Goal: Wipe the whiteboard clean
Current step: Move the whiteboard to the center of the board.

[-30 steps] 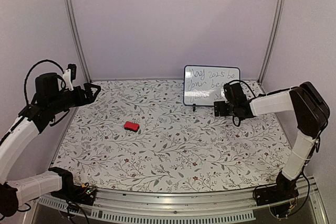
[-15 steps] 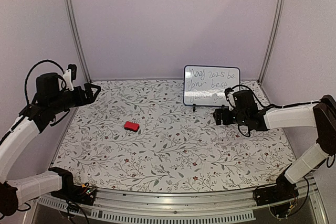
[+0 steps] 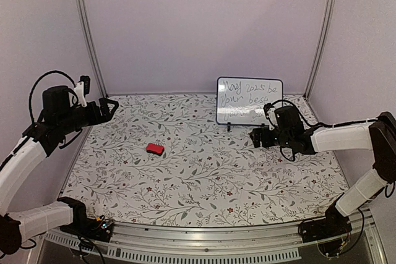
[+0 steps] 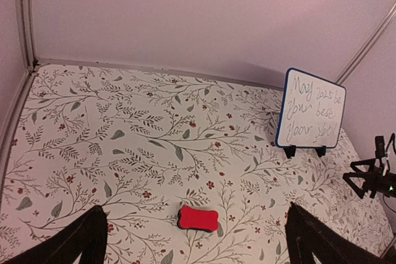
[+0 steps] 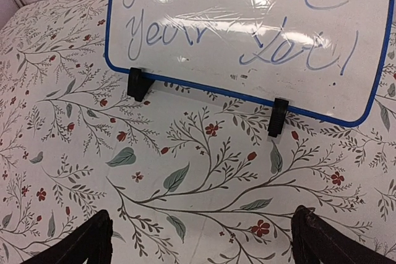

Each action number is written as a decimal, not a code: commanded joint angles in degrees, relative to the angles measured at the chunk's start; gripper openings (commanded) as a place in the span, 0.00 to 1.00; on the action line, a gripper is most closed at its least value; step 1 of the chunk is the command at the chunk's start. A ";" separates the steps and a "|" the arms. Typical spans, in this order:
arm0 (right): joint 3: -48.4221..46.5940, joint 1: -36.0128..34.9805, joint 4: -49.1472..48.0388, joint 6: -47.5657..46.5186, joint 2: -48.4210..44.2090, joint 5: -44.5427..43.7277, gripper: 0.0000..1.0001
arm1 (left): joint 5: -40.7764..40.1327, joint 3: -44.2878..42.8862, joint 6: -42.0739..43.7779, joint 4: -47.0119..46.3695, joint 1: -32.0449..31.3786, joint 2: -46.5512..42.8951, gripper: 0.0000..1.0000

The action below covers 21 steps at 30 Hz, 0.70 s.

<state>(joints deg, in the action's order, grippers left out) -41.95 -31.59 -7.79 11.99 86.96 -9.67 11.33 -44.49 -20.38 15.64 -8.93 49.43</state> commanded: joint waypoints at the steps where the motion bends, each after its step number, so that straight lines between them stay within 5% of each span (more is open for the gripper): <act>1: -1.56 -0.05 -0.24 -0.69 -0.21 0.55 0.99 | -0.11 0.37 0.31 -0.61 0.58 0.16 1.00; 21: -3.26 -0.07 2.51 1.54 0.27 -5.36 0.99 | -0.59 0.37 0.43 -0.43 0.58 -0.29 1.00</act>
<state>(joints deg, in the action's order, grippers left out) -43.66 -31.59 -6.35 12.62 86.98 -13.28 11.14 -44.49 -20.38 15.66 -8.93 49.50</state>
